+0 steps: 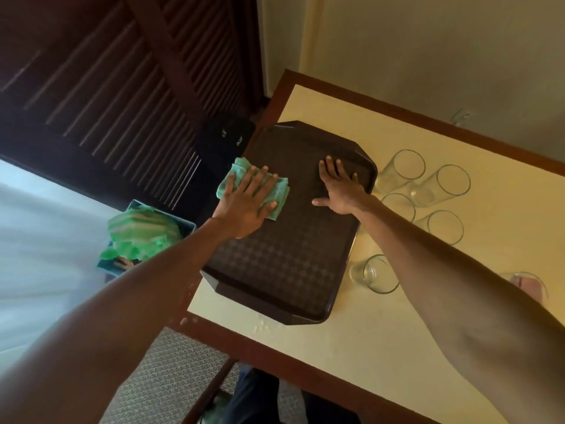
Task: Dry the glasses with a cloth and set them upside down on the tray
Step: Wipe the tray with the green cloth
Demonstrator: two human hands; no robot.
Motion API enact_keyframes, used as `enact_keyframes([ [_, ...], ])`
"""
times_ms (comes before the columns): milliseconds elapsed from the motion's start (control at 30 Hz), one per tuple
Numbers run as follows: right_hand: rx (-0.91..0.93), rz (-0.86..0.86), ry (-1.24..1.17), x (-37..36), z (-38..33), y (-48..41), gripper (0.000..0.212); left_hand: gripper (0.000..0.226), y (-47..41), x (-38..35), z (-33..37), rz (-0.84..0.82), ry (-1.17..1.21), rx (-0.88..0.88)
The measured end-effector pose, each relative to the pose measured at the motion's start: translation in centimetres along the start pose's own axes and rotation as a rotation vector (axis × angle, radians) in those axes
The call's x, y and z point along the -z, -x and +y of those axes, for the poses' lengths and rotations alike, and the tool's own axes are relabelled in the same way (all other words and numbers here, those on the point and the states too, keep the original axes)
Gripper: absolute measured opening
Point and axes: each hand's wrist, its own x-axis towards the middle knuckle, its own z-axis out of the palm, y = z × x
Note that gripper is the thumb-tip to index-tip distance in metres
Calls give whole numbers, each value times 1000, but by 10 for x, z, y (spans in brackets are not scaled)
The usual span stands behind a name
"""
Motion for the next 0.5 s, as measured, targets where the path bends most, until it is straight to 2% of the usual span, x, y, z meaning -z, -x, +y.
enact_keyframes([
  [167, -18, 6, -11, 1, -4, 6, 99, 68, 49, -14, 15, 30, 52, 96],
  [500, -48, 19, -15, -7, -15, 20, 88, 70, 124, -32, 53, -46, 74, 217],
])
